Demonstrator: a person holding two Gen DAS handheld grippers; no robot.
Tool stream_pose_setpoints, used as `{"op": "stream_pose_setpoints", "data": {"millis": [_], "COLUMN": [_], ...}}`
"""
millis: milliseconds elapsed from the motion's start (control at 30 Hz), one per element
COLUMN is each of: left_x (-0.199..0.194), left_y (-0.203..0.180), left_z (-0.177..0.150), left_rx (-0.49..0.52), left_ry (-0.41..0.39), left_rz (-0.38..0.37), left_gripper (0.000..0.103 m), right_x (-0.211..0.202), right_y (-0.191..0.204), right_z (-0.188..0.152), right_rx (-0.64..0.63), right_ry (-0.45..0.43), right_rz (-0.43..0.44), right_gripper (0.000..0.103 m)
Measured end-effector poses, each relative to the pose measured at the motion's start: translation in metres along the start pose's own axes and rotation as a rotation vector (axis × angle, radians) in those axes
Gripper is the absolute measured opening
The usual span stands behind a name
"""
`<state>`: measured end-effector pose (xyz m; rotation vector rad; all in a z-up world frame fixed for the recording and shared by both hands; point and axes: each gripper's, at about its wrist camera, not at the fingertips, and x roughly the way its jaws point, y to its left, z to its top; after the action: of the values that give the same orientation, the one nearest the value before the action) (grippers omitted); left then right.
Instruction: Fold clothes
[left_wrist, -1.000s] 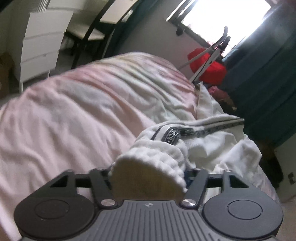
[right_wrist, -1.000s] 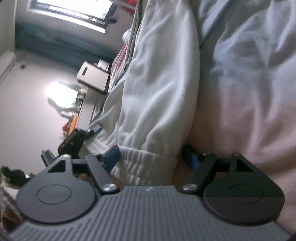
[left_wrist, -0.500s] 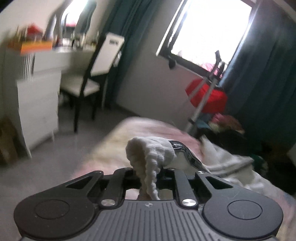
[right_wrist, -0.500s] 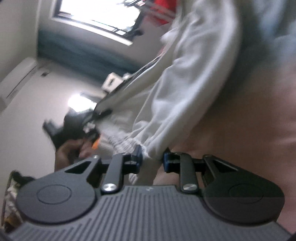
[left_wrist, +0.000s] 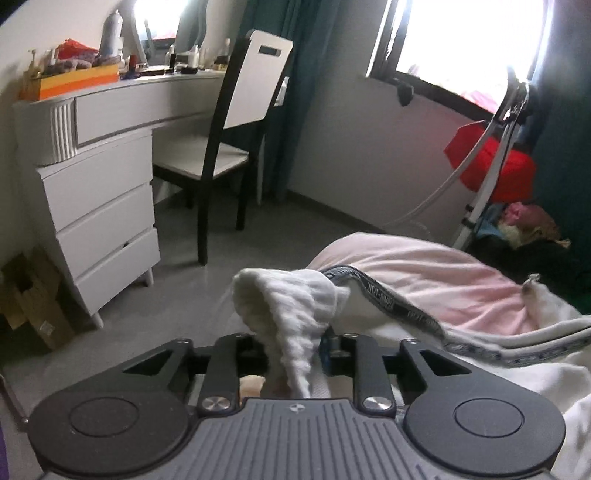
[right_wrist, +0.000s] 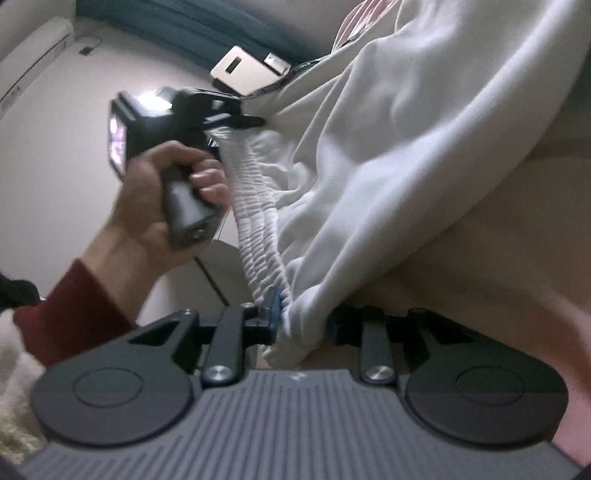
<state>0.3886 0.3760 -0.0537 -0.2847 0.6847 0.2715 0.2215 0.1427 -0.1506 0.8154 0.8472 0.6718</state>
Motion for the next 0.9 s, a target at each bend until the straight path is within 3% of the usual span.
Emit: {"op": "stream_pose_setpoints", "data": {"millis": [67, 167, 300, 467, 667, 900], "left_x": [-0.005, -0.026, -0.075, -0.149, -0.234, -0.309], "left_y": [0.003, 0.003, -0.006, -0.039, -0.088, -0.140], "left_z": [-0.002, -0.008, -0.022, -0.050, -0.094, -0.164], "left_rx": [0.008, 0.010, 0.010, 0.066, 0.080, 0.135], "left_ry": [0.001, 0.002, -0.040, -0.100, -0.134, -0.218], "left_rz": [0.013, 0.010, -0.006, -0.052, -0.172, -0.269], "left_gripper": [0.046, 0.064, 0.073, 0.081, 0.083, 0.085], "right_x": [-0.003, -0.025, -0.067, -0.153, -0.263, -0.345], "right_y": [0.013, 0.021, 0.032, 0.040, 0.043, 0.036], "right_z": [0.009, 0.015, 0.021, 0.016, 0.011, 0.014], "right_rx": [-0.038, -0.047, -0.137, -0.307, -0.500, -0.642], "right_ry": [0.012, -0.014, -0.063, -0.185, -0.344, -0.463], "right_rz": [-0.014, -0.018, -0.047, -0.142, -0.285, -0.411], "right_gripper": [0.048, 0.095, 0.094, 0.094, 0.094, 0.094]}}
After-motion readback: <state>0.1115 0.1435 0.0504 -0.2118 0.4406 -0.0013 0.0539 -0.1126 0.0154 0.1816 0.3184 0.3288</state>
